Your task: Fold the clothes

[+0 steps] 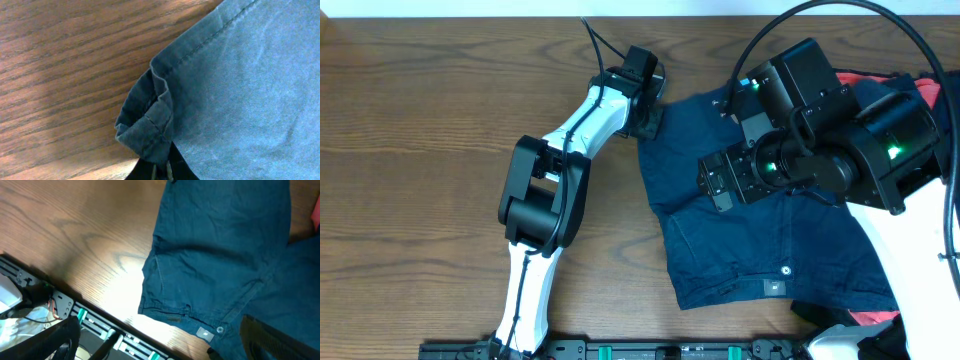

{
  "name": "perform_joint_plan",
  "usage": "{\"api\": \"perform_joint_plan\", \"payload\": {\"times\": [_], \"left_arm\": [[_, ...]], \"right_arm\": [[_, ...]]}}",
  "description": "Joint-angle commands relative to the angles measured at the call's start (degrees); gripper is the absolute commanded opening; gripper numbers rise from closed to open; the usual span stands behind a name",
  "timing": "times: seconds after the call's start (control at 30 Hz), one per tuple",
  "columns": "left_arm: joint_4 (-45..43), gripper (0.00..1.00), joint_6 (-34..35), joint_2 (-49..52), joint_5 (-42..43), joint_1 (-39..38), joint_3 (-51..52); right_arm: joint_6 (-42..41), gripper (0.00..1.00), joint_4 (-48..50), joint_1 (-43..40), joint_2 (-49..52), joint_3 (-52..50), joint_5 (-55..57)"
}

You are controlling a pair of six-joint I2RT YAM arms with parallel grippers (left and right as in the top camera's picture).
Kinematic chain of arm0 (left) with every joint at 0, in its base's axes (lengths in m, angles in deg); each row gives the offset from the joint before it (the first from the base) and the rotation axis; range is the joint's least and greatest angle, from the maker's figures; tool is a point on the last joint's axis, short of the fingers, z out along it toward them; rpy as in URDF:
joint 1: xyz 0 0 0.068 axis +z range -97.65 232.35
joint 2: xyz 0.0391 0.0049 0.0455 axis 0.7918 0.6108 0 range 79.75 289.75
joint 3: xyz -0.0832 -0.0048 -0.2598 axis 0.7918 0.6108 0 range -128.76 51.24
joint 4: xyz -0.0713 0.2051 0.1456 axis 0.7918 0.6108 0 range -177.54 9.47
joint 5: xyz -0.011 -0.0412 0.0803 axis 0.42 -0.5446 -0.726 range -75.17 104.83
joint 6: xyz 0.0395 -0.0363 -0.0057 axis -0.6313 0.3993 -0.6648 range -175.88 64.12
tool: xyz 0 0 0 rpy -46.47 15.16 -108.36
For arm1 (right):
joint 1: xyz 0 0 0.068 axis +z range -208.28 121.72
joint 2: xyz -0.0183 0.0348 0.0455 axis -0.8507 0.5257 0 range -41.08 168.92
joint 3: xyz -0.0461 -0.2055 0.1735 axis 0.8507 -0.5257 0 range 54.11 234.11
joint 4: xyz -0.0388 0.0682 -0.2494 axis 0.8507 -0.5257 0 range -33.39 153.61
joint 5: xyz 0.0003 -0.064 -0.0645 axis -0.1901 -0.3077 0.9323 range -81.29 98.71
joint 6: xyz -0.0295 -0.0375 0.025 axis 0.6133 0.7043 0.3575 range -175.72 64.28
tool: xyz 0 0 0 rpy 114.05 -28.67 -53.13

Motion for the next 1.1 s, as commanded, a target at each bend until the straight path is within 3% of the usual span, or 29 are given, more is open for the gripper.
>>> {"api": "perform_joint_plan", "payload": {"times": [0.0,0.2,0.4,0.6,0.77,0.93,0.97,1.07], "left_arm": [[0.9,0.06,2.8,1.5,-2.7,0.3,0.2],[1.7,0.06,5.3,-7.3,-5.7,4.2,-0.7],[3.1,0.06,8.5,-15.3,-5.6,13.8,-0.7],[9.6,0.06,10.9,-16.7,-3.5,25.1,-0.6],[13.2,0.06,10.8,-16.7,-1.7,29.5,-0.3],[14.5,0.17,10.2,-16.7,-1.8,28.9,-0.3],[14.5,0.24,10.2,-16.7,-1.8,28.8,-0.3],[14.5,0.31,10.2,-16.7,-1.8,28.8,-0.3]], "right_arm": [[-0.6,0.99,-0.2,0.2,-1.2,0.9,-0.4],[-0.6,0.99,-0.2,0.2,-1.2,0.9,-0.3],[-0.6,0.99,-0.2,0.2,-1.2,0.7,-0.3],[-0.1,0.99,0.0,0.2,0.1,0.7,-0.4],[0.9,0.99,0.3,2.2,4.3,0.7,-0.5],[1.2,0.99,2.9,5.7,10.1,0.7,-0.5],[1.2,0.99,3.0,6.2,11.2,0.7,-0.7],[1.2,0.99,2.8,8.3,15.2,0.4,-1.9]]}}
